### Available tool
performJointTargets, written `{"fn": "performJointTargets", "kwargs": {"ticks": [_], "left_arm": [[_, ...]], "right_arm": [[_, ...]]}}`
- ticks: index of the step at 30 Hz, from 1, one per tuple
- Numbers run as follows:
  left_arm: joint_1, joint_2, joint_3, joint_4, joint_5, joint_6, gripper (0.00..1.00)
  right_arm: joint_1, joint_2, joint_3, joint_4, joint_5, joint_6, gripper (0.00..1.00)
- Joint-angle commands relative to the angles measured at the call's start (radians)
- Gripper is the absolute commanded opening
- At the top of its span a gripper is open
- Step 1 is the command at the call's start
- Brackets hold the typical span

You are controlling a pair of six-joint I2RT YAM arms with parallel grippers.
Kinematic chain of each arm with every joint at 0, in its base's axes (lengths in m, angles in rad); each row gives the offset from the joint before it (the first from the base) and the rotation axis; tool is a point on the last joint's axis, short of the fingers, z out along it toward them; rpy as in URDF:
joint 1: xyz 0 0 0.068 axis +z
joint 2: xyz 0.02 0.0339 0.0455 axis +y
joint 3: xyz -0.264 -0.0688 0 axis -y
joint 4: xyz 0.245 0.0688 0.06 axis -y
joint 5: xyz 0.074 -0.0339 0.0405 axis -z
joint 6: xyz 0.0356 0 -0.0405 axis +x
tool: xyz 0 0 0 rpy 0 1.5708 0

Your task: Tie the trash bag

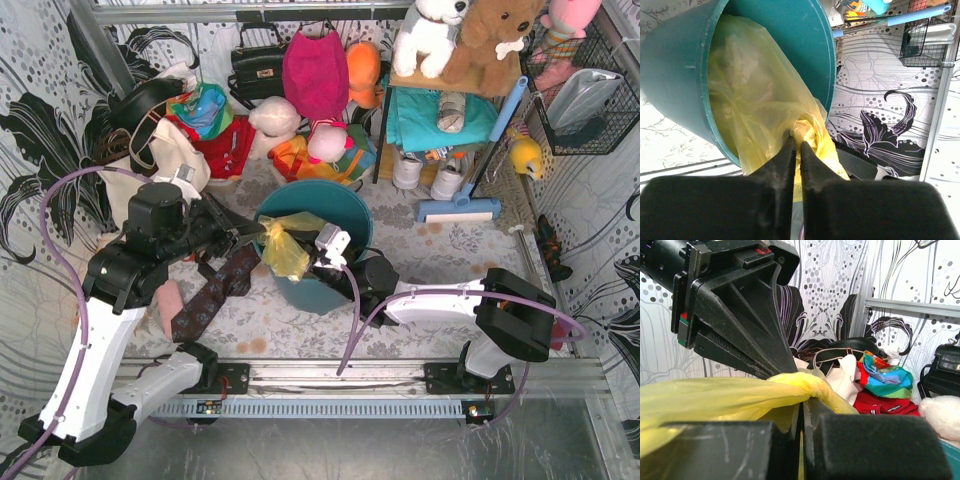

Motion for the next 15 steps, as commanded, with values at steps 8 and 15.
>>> {"fn": "performJointTargets", "kwargs": {"ticks": [8,15], "left_arm": [[-0.005,0.002,0.020,0.073,-0.009,0.020,0.00],[-0.004,-0.015,0.019,0.079,-0.065,0.018,0.00]], "right_arm": [[0.003,-0.016,-0.005,-0.045,-0.027,-0.021,0.00],[0.004,-0.096,-0.043,-0.111,-0.018,-0.035,0.50]]}}
